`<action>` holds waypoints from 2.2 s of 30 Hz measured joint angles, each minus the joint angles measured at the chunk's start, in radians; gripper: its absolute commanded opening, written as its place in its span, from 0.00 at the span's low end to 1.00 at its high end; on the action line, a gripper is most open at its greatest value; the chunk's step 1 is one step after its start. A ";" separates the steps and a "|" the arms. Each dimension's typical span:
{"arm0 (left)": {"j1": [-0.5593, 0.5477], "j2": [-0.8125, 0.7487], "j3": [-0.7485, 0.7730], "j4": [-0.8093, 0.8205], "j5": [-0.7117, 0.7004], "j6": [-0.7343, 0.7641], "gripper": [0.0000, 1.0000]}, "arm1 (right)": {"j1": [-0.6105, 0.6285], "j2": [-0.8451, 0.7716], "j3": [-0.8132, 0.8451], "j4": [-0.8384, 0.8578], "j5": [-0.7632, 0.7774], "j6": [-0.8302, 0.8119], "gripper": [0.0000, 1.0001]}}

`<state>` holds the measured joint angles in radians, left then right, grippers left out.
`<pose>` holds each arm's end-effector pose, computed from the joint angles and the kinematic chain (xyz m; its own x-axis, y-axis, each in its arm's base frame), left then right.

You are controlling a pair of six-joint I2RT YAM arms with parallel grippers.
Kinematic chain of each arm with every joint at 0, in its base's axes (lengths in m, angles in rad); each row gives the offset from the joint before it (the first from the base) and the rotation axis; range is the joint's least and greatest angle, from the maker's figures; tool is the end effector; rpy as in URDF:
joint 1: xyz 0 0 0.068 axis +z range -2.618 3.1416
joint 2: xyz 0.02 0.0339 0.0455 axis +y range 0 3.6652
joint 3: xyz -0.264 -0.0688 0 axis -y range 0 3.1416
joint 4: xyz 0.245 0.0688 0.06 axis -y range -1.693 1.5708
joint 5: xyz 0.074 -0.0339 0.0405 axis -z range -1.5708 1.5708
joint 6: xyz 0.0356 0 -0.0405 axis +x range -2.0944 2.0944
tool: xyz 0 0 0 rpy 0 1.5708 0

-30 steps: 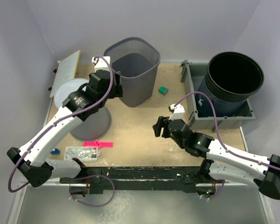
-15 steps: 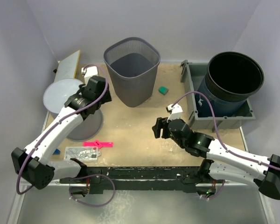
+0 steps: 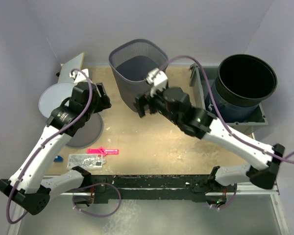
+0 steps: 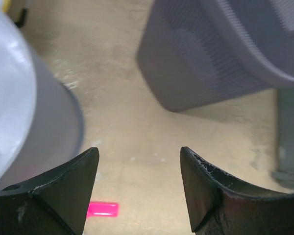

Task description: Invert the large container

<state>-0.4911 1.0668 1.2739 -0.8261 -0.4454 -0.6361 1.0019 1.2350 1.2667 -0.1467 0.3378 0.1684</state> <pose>0.1892 -0.0838 0.3922 -0.4806 -0.3509 -0.8037 -0.2105 0.9358 -0.2828 0.1623 0.2320 0.4181 -0.1644 0.0364 -0.9857 -0.5984 0.7907 0.1290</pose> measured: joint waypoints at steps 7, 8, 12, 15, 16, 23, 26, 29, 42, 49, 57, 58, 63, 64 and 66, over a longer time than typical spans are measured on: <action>-0.001 -0.096 0.073 0.038 0.161 0.000 0.66 | -0.024 0.428 0.600 -0.172 -0.060 -0.115 0.96; -0.001 -0.107 0.083 0.036 0.162 0.000 0.66 | -0.032 0.499 0.688 -0.210 -0.067 -0.124 0.96; -0.001 -0.150 0.096 0.016 0.162 -0.018 0.67 | -0.058 0.692 0.891 -0.324 -0.071 -0.143 0.93; -0.001 -0.187 0.099 -0.002 0.153 -0.035 0.68 | -0.080 0.772 0.919 -0.372 -0.093 -0.152 0.84; -0.001 -0.198 0.099 -0.008 0.148 -0.036 0.68 | -0.087 0.785 0.919 -0.375 -0.097 -0.160 0.78; -0.001 -0.262 0.098 -0.019 0.128 -0.037 0.68 | -0.161 0.821 0.990 -0.417 -0.180 -0.140 0.22; -0.001 -0.259 0.083 -0.004 0.136 -0.037 0.67 | -0.175 0.813 0.988 -0.433 -0.216 -0.132 0.00; -0.001 -0.245 0.064 0.009 0.149 -0.035 0.67 | -0.169 0.769 0.937 -0.424 -0.251 -0.122 0.00; -0.001 -0.118 -0.042 0.169 0.311 -0.033 0.66 | -0.263 0.094 0.265 -0.241 -0.491 0.190 0.00; -0.001 -0.064 -0.042 0.239 0.412 -0.034 0.66 | -0.318 -0.208 -0.104 -0.013 -0.482 0.439 0.00; -0.001 0.033 -0.012 0.264 0.476 -0.025 0.67 | -0.318 -0.407 -0.386 0.109 -0.304 0.630 0.09; -0.001 0.046 -0.012 0.263 0.476 -0.024 0.67 | -0.318 -0.422 -0.414 0.116 -0.294 0.648 0.12; -0.001 0.073 -0.012 0.263 0.447 -0.021 0.68 | -0.318 -0.440 -0.500 0.066 -0.262 0.678 0.31; -0.001 0.072 -0.013 0.264 0.431 -0.020 0.69 | -0.318 -0.433 -0.515 0.048 -0.258 0.679 0.34; -0.001 0.065 -0.015 0.264 0.396 -0.010 0.70 | -0.318 -0.421 -0.550 0.026 -0.259 0.686 0.39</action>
<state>-0.4923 1.1316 1.2587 -0.5621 -0.0494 -0.6456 0.6842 0.8139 0.7170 -0.1204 0.0788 0.8539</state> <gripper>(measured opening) 0.686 0.328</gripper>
